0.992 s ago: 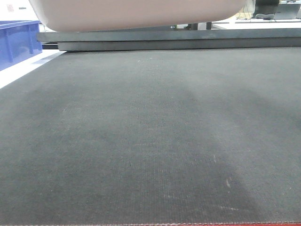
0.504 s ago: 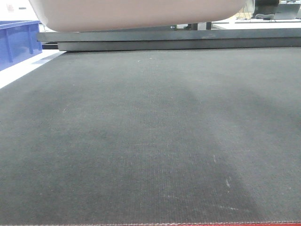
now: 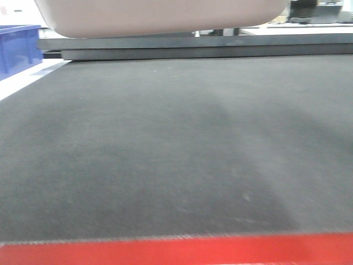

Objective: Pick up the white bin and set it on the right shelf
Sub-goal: 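Hold the bin raised with both grippers while the base turns away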

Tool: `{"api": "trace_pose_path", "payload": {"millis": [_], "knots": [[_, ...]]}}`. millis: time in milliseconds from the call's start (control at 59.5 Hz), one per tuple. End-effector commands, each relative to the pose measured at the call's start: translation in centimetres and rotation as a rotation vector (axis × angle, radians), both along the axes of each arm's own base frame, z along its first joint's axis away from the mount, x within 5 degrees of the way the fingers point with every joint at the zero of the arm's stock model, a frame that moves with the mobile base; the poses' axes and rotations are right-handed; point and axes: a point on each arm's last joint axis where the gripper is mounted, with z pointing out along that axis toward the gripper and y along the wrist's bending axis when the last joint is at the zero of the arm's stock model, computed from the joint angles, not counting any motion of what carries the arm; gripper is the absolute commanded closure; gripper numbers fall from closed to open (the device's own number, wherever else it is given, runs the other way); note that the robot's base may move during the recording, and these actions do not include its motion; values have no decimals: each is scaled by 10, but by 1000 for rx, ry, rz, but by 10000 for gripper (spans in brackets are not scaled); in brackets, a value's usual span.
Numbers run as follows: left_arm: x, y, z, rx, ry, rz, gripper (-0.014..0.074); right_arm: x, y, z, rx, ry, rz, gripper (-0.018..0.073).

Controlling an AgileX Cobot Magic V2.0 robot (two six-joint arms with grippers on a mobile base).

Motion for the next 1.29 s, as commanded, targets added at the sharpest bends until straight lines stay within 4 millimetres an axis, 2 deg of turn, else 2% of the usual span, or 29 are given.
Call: {"api": "trace_pose_path", "payload": {"millis": [0,605,1278], "knots": [[-34,-23,30,-69,-124,-283,713,-25,16,40,153,-142,165,502],[-34,-23,30,-69,-124,-283,713,-9,3,35,138,-85,-53,502],[-34,-23,30,-69,-124,-283,713,-8,2,34,136,-79,-73,502]]}}
